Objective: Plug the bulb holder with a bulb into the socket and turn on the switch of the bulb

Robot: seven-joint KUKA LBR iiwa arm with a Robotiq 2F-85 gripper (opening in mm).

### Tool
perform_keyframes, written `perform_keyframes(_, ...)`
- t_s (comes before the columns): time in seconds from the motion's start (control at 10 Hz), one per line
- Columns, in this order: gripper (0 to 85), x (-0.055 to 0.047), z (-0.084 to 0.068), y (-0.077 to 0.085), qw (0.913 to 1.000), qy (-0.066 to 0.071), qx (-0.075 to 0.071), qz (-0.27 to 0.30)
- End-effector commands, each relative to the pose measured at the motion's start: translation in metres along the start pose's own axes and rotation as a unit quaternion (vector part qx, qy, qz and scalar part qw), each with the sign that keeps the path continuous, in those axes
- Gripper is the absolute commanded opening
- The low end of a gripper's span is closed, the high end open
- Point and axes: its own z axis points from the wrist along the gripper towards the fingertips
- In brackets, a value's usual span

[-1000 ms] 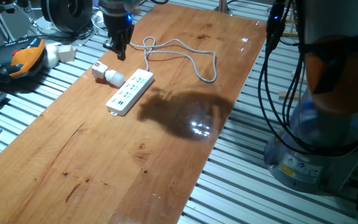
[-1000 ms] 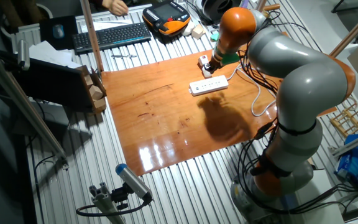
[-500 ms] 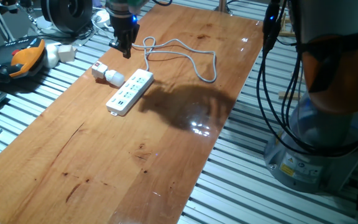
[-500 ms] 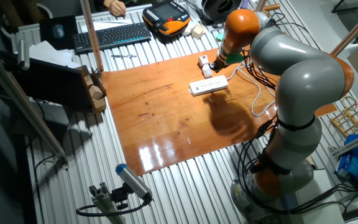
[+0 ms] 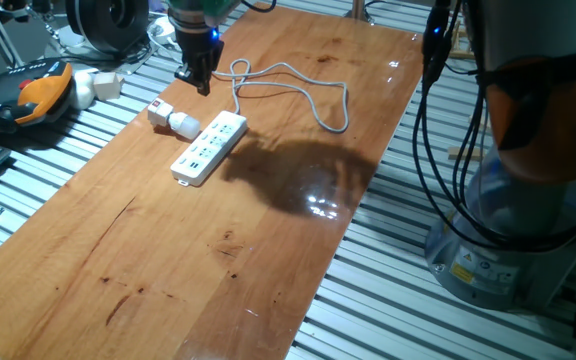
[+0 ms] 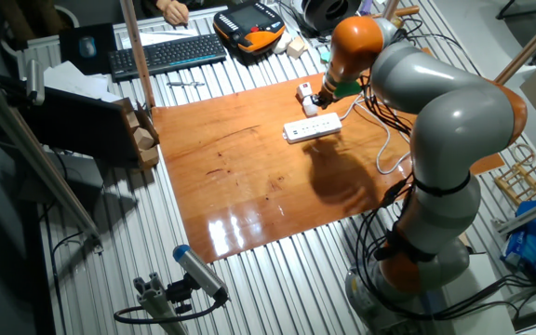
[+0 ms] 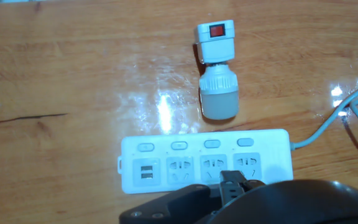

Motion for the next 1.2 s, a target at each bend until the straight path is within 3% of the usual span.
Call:
perform_keyframes(0.0, 0.0, 0.0001, -0.0002, 0.0004, 1.0000, 0.001, -0.004, -0.002)
perform_keyframes(0.2, 0.0, 0.0004, -0.0022, -0.0006, 0.9998, 0.007, -0.020, -0.003)
perform_keyframes(0.4, 0.0, -0.0008, -0.0050, -0.0006, 1.0000, -0.002, -0.007, -0.005)
perform_keyframes(0.5, 0.0, -0.0007, -0.0031, -0.0004, 0.9999, 0.001, -0.011, -0.004)
perform_keyframes(0.6, 0.0, -0.0007, -0.0027, 0.0000, 0.9998, 0.003, -0.017, -0.005)
perform_keyframes(0.7, 0.0, -0.0007, -0.0027, 0.0000, 0.9994, 0.016, -0.031, -0.006)
perform_keyframes(0.8, 0.0, -0.0007, -0.0027, 0.0000, 0.9993, 0.019, -0.032, -0.008)
perform_keyframes(1.0, 0.0, -0.0007, -0.0027, 0.0000, 0.9997, 0.016, -0.018, 0.002)
perform_keyframes(1.1, 0.0, -0.0007, -0.0027, 0.0000, 0.9994, 0.026, -0.022, -0.003)
